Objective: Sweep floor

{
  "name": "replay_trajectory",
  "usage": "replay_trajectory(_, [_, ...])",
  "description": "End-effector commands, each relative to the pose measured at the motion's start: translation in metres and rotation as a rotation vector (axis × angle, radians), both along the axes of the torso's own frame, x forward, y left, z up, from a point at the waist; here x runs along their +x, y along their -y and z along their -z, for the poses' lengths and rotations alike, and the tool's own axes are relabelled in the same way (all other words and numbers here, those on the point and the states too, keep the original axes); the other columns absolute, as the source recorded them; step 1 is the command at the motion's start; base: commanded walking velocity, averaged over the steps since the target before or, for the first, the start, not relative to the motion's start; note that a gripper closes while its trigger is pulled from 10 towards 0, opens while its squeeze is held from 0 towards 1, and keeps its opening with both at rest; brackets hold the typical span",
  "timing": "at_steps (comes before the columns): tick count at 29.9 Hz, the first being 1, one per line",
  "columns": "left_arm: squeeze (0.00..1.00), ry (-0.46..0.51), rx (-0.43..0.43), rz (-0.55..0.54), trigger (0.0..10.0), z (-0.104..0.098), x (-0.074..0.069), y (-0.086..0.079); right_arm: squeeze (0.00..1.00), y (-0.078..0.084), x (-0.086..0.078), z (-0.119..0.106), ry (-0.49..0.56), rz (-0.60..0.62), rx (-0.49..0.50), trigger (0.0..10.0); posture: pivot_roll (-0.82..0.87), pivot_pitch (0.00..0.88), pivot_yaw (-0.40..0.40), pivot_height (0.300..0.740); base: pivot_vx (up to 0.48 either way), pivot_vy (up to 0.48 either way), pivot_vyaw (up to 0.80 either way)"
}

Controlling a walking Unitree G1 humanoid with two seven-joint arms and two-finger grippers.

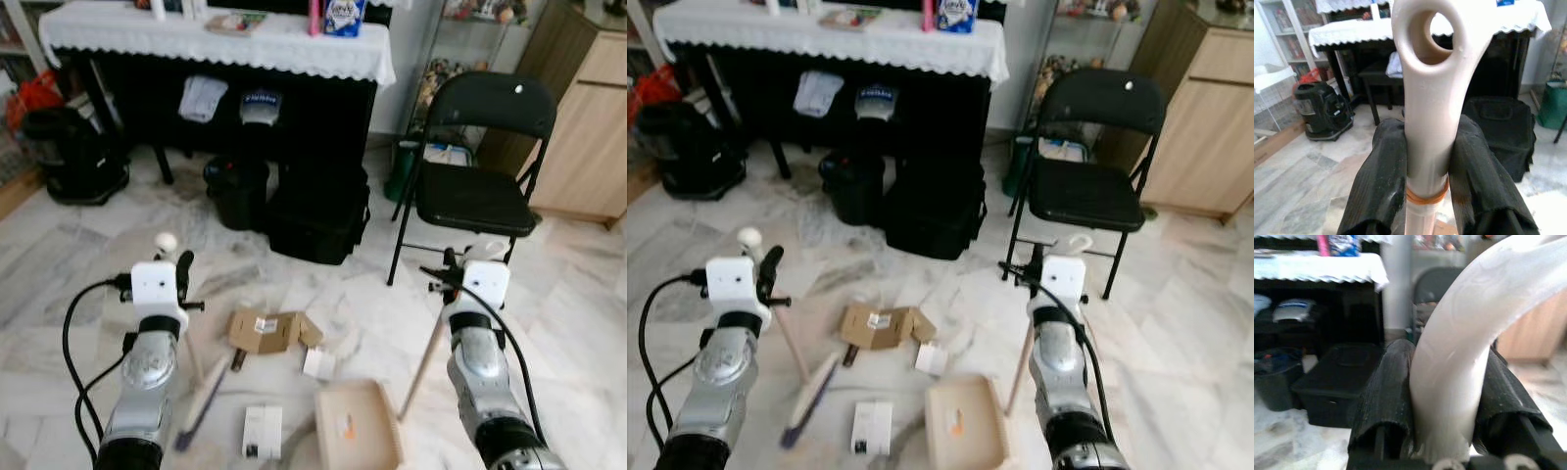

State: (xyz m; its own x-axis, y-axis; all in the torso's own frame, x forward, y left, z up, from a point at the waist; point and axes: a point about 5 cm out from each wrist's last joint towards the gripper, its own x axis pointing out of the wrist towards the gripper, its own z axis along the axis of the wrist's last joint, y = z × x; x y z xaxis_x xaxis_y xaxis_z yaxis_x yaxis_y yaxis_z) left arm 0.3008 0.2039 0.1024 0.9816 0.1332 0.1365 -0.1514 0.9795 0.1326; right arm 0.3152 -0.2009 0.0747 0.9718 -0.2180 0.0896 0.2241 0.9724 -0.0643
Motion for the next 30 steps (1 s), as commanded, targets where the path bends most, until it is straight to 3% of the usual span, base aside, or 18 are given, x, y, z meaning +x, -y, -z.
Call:
replay_trajectory(1, [0.00,0.039,0.013,-0.007,10.0,-0.007,0.001,-0.002,0.00,0.006,0.001,-0.005,0.017,0.008,-0.021,10.0,0.10,0.000,-0.040,0.740,0.000,0.000,0.00])
replay_trajectory(18, [0.00,0.014,0.036,-0.041,10.0,-0.003,-0.001,-0.014,0.00,0.015,-0.004,0.013,-0.090,0.062,-0.053,10.0,0.10,0.000,-0.028,0.740,0.000,0.000,0.00])
replay_trajectory(24, [0.00,0.020,0.039,-0.037,10.0,-0.006,0.001,-0.014,0.00,0.004,-0.002,0.017,-0.123,0.068,-0.001,10.0,0.10,0.000,-0.026,0.740,0.000,0.000,0.00])
replay_trajectory(30, [0.00,0.020,0.037,-0.033,10.0,-0.006,0.002,-0.014,0.00,0.001,0.001,0.024,-0.220,0.047,0.041,10.0,0.10,0.000,-0.031,0.740,0.000,0.000,0.00])
